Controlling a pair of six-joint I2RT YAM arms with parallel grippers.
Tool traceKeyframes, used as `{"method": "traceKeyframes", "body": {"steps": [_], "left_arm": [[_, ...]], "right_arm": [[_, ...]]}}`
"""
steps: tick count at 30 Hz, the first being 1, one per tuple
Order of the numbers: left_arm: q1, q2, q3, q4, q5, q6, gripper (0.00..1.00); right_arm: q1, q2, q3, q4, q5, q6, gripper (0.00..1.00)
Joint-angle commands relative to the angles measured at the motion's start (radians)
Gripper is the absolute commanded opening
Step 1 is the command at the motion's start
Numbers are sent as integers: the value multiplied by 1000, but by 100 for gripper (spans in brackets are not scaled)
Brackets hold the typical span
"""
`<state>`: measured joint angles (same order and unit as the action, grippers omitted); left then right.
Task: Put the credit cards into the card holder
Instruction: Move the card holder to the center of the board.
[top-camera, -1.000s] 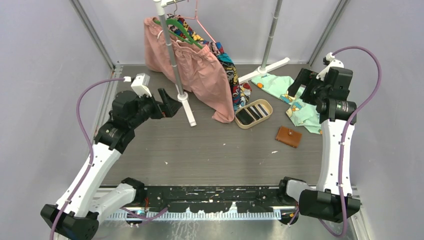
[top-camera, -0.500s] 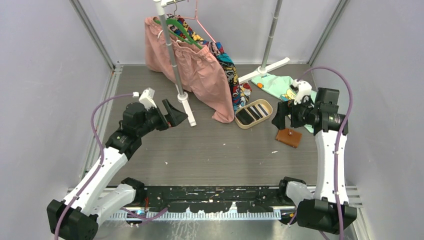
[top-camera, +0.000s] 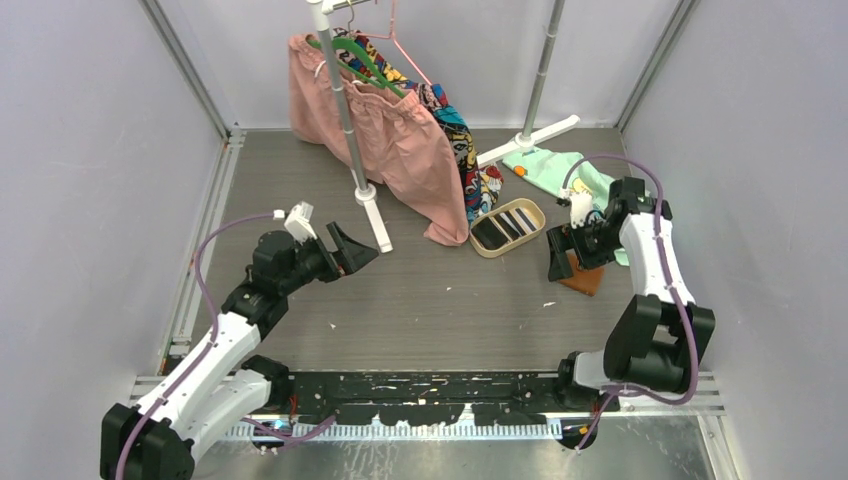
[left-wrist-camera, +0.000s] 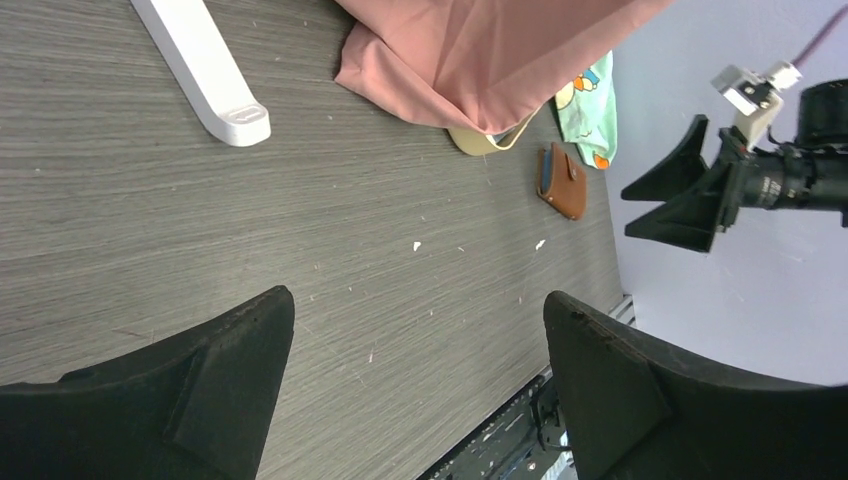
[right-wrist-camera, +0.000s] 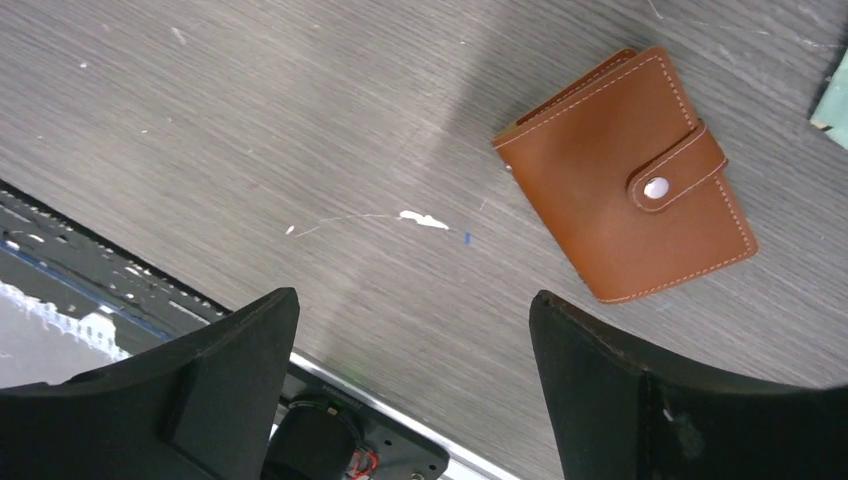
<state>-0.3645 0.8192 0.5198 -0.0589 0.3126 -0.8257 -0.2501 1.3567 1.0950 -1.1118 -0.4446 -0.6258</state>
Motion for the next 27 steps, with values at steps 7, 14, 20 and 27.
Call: {"method": "traceKeyframes", "body": {"steps": [7, 14, 20, 27], "left_arm": [[3, -36, -60, 165, 91, -11, 92], [-6, -43, -96, 214, 120, 17, 90], [-29, -21, -102, 245, 145, 62, 89], [-69, 5, -115, 271, 163, 96, 88]], "right_arm": [[-20, 277, 93, 131, 140, -170, 75], [-28, 385, 156, 154, 149, -285, 71], [-28, 445, 233, 130, 165, -368, 71], [-28, 564, 318, 26, 175, -479, 69]]}}
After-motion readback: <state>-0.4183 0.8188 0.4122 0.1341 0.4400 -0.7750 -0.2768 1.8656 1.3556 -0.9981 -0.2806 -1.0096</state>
